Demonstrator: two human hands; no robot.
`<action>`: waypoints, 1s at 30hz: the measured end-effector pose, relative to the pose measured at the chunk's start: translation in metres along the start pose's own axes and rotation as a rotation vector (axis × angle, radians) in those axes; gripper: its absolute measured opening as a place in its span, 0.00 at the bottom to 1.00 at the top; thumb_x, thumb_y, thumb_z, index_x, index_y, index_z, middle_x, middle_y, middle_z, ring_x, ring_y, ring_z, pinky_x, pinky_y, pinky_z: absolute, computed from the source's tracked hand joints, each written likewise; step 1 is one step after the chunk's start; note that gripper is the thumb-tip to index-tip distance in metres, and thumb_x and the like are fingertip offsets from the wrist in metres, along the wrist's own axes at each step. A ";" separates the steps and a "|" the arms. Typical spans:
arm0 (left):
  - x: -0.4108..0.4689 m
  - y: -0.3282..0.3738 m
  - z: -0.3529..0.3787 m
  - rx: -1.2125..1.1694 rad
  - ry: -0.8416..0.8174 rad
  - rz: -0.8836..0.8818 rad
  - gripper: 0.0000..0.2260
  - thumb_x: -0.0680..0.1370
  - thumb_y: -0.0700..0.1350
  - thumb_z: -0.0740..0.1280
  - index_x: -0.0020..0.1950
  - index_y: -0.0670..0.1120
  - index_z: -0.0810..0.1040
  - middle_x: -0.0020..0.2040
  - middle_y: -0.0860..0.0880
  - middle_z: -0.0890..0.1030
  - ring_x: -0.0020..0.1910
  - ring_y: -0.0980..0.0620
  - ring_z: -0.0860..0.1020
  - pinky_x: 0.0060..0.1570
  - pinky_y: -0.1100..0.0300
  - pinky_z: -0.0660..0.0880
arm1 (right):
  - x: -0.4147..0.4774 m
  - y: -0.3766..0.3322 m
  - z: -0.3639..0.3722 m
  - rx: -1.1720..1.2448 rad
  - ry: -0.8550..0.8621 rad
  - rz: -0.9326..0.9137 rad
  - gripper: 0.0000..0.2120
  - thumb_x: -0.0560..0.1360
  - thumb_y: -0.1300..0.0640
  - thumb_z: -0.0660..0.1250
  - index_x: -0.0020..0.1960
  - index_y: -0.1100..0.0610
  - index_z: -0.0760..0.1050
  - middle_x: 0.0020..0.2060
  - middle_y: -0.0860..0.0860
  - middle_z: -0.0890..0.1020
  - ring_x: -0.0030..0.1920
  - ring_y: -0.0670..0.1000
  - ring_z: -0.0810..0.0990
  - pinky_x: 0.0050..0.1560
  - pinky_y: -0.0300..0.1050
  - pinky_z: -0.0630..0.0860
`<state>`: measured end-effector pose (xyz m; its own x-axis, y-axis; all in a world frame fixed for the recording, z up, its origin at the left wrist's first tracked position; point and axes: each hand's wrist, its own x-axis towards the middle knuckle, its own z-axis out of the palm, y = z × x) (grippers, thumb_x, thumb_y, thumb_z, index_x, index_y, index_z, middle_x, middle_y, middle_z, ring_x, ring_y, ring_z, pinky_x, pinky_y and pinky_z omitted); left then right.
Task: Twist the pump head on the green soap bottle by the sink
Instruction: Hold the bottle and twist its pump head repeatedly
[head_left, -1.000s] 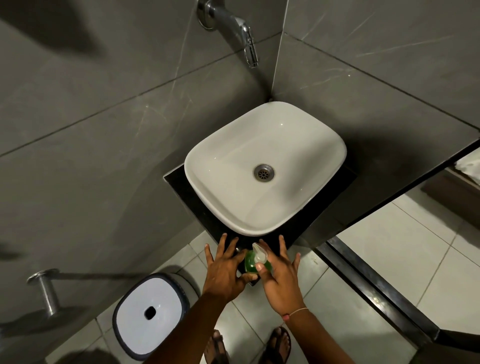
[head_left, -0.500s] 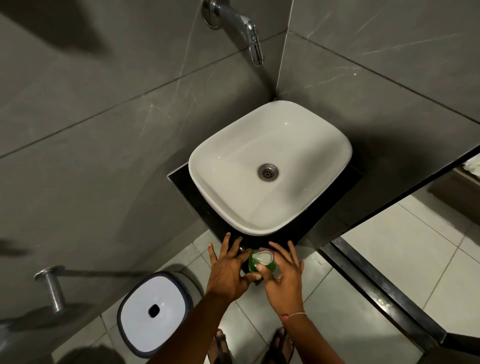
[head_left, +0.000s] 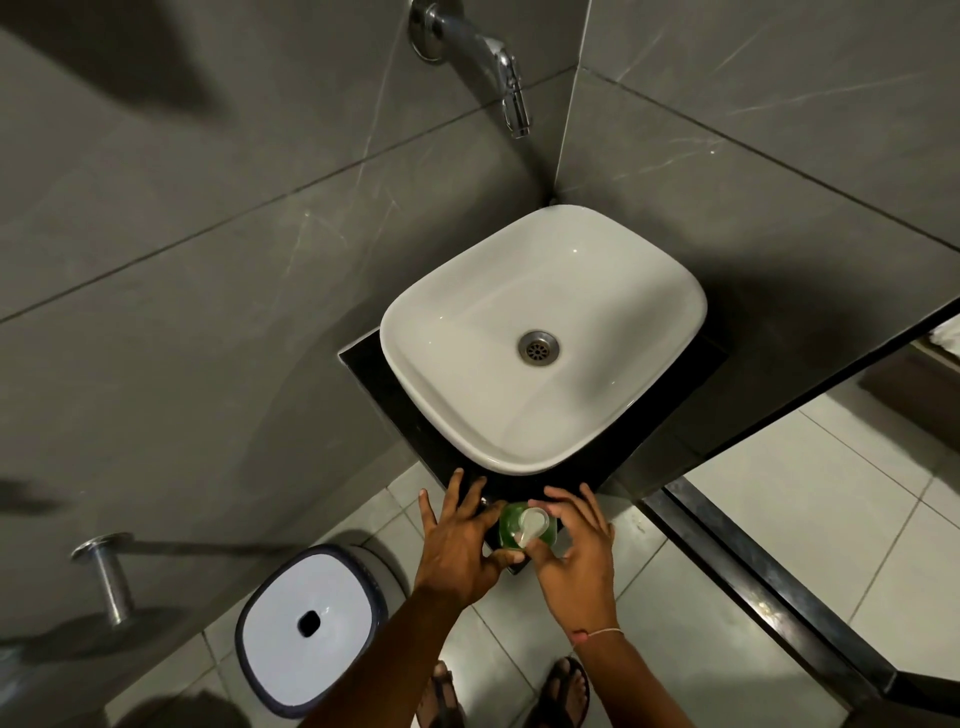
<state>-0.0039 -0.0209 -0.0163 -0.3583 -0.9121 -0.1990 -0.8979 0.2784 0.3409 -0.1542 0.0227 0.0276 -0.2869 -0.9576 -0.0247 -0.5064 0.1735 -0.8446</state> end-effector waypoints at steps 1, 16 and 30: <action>0.000 0.000 0.000 -0.003 0.002 0.000 0.32 0.71 0.68 0.64 0.71 0.57 0.65 0.78 0.51 0.56 0.76 0.48 0.37 0.66 0.39 0.26 | 0.001 0.001 -0.002 -0.013 -0.030 -0.005 0.25 0.65 0.56 0.72 0.52 0.30 0.72 0.61 0.35 0.74 0.73 0.48 0.60 0.69 0.73 0.52; 0.000 0.000 0.002 0.002 0.006 -0.005 0.31 0.71 0.67 0.65 0.71 0.57 0.66 0.77 0.51 0.56 0.76 0.49 0.37 0.66 0.39 0.27 | -0.004 0.006 -0.002 0.001 0.016 -0.035 0.30 0.65 0.68 0.73 0.55 0.38 0.74 0.60 0.43 0.77 0.72 0.48 0.63 0.68 0.71 0.58; 0.000 -0.001 0.005 0.014 0.001 -0.006 0.31 0.70 0.69 0.63 0.70 0.59 0.66 0.78 0.51 0.56 0.75 0.50 0.36 0.67 0.38 0.28 | -0.004 0.004 0.001 0.083 -0.033 0.009 0.16 0.70 0.49 0.65 0.55 0.35 0.73 0.60 0.39 0.76 0.71 0.46 0.63 0.68 0.67 0.60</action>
<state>-0.0045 -0.0201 -0.0212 -0.3523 -0.9142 -0.2003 -0.9038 0.2768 0.3263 -0.1545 0.0268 0.0240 -0.2636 -0.9634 -0.0489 -0.4342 0.1638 -0.8858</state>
